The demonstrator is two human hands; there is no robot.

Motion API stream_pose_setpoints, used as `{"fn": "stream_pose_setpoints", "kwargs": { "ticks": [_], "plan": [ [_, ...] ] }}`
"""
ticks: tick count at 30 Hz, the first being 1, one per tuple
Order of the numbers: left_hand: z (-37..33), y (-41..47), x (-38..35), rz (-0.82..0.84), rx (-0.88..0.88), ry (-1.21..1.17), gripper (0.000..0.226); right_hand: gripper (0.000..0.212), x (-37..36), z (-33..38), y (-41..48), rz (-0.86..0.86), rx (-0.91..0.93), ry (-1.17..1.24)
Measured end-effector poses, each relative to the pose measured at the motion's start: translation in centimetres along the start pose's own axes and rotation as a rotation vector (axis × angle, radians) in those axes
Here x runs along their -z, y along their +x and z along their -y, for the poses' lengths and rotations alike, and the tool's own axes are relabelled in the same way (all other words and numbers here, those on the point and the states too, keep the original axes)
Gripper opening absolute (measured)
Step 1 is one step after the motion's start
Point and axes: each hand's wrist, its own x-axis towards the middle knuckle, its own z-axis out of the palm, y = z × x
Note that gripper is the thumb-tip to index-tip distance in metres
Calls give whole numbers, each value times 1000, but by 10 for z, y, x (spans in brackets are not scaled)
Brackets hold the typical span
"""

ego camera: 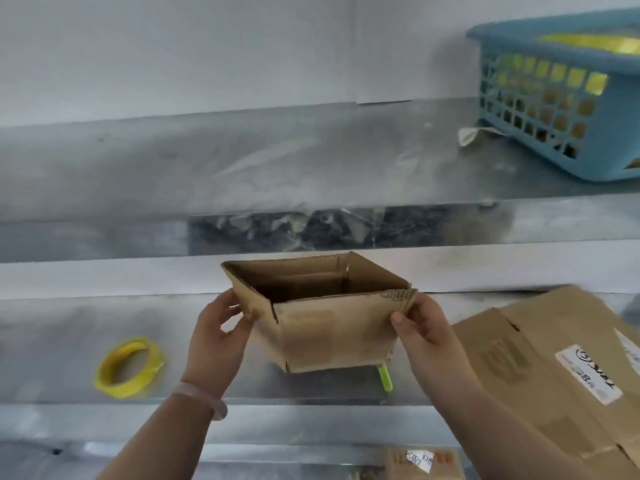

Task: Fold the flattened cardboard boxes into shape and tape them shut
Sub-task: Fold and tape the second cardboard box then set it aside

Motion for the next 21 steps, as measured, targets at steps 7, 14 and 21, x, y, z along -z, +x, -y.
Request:
{"fn": "stream_pose_setpoints", "kwargs": {
  "ticks": [7,14,21],
  "plan": [
    [31,15,46,165,134,-303,39,37,-75,-3,-8,40,0,-82],
    [50,39,62,184,-9,-276,45,63,-103,-13,-19,74,136,-381],
    [50,54,63,176,-72,-270,64,59,-122,-12,-17,83,196,-533]
  ]
}}
